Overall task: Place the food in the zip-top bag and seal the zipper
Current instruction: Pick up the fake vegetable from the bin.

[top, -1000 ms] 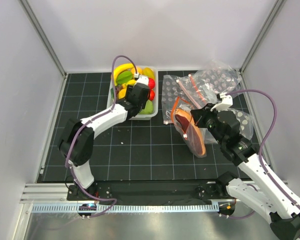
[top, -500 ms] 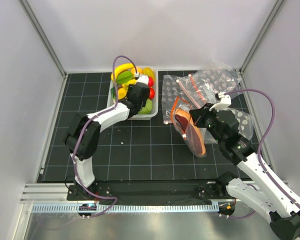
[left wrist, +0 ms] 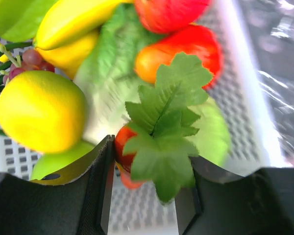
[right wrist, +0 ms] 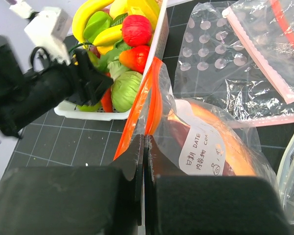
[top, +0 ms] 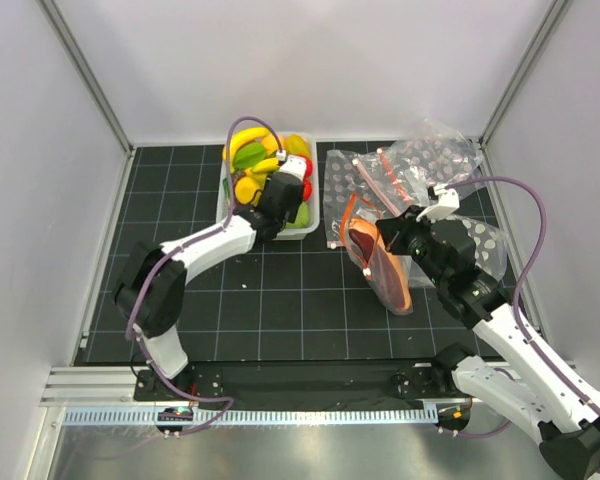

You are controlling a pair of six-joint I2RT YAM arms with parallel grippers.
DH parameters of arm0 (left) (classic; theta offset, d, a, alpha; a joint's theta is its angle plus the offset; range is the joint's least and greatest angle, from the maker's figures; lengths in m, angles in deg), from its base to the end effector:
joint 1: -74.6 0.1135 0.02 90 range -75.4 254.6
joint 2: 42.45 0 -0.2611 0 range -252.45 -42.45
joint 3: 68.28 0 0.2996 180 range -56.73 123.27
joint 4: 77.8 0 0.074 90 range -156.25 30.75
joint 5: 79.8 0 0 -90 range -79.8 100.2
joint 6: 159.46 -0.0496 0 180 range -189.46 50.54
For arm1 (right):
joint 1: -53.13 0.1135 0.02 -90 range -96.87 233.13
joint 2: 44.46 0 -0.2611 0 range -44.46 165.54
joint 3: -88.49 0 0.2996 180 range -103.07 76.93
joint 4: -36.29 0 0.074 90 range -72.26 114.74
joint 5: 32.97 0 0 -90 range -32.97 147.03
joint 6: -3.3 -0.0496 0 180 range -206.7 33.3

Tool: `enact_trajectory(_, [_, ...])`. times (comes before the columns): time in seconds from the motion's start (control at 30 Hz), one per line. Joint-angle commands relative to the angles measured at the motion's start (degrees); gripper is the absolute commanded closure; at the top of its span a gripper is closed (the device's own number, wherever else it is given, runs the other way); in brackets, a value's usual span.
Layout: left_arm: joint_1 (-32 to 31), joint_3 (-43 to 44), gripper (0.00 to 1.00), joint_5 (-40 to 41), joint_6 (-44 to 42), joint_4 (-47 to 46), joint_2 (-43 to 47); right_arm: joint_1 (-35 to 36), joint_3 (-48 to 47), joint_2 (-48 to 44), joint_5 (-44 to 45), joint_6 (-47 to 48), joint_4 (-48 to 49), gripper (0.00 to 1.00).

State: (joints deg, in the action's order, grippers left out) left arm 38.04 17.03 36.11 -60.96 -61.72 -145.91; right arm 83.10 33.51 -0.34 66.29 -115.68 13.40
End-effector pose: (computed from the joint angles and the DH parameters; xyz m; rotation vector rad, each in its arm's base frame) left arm 0.3852 -0.2587 0.2074 0.2594 2.0853 0.0203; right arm 0.2180 0.1165 0.3261 0.1032 1.8144 0.5943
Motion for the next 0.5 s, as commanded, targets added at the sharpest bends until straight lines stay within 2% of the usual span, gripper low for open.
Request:
enact_trajectory(0.0, [-6.6, -2.4, 0.69, 1.0, -0.8, 1.0, 9.5, 0.0, -0.2, 0.8, -1.4, 0.3, 3.5, 0.99])
enact_trajectory(0.13, [-11.6, -6.0, 0.68, 4.8, -1.6, 1.0, 19.0, -0.1, -0.3, 1.5, -3.0, 0.3, 4.1, 0.99])
enact_trajectory(0.2, [-12.1, -7.2, 0.69, 4.9, -0.3, 1.1, 22.0, -0.1, -0.2, 1.8, -4.1, 0.4, 4.4, 0.99])
enact_trajectory(0.37, [-12.7, -12.2, 0.69, 2.1, 2.5, -0.3, 32.1, -0.1, -0.3, 3.7, -7.2, 0.2, 5.8, 0.99])
enact_trajectory(0.47, [-12.9, -17.1, 0.69, -2.3, 3.5, -5.0, 39.9, -0.1, -0.4, 5.0, -8.6, -0.1, 6.6, 0.99])
